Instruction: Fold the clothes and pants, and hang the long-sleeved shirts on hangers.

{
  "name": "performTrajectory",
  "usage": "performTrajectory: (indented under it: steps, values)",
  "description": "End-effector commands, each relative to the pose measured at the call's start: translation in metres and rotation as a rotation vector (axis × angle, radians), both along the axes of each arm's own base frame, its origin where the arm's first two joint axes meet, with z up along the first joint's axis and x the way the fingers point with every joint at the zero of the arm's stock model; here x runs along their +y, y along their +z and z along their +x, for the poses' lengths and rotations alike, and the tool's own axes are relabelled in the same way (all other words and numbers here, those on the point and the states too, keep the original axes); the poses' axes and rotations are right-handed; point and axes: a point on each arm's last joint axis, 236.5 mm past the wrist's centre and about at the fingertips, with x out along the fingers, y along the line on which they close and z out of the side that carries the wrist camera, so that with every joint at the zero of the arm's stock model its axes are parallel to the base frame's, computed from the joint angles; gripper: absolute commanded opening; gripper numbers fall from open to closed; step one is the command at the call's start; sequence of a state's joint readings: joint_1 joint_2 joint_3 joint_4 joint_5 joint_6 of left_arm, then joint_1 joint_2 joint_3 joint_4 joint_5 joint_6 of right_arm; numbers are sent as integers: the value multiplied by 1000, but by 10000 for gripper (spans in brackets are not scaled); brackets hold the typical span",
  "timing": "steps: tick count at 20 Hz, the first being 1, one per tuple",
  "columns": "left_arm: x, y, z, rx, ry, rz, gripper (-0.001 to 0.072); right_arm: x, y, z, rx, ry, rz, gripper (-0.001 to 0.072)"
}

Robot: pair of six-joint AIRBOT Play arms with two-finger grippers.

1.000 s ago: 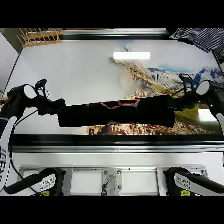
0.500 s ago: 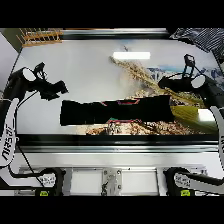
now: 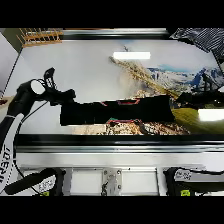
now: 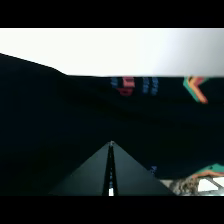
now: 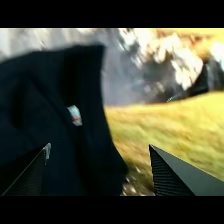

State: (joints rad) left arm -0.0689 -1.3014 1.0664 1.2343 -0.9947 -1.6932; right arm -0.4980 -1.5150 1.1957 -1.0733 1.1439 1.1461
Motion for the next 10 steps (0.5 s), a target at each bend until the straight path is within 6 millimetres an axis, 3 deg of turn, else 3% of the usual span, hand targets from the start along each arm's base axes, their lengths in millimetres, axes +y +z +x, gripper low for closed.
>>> performTrajectory:
  steps: [1,6,10]
  values:
    - [-42,-21,-27,22,-64,-10,7,0,-32,-32,110,47,172,720]
    - [-84,-18,-33,-19,-131,-25,7,44,-54,-10,106,42,362,720]
    - [-98,-15,-32,-51,-152,-32,7,91,-55,6,96,89,453,720]
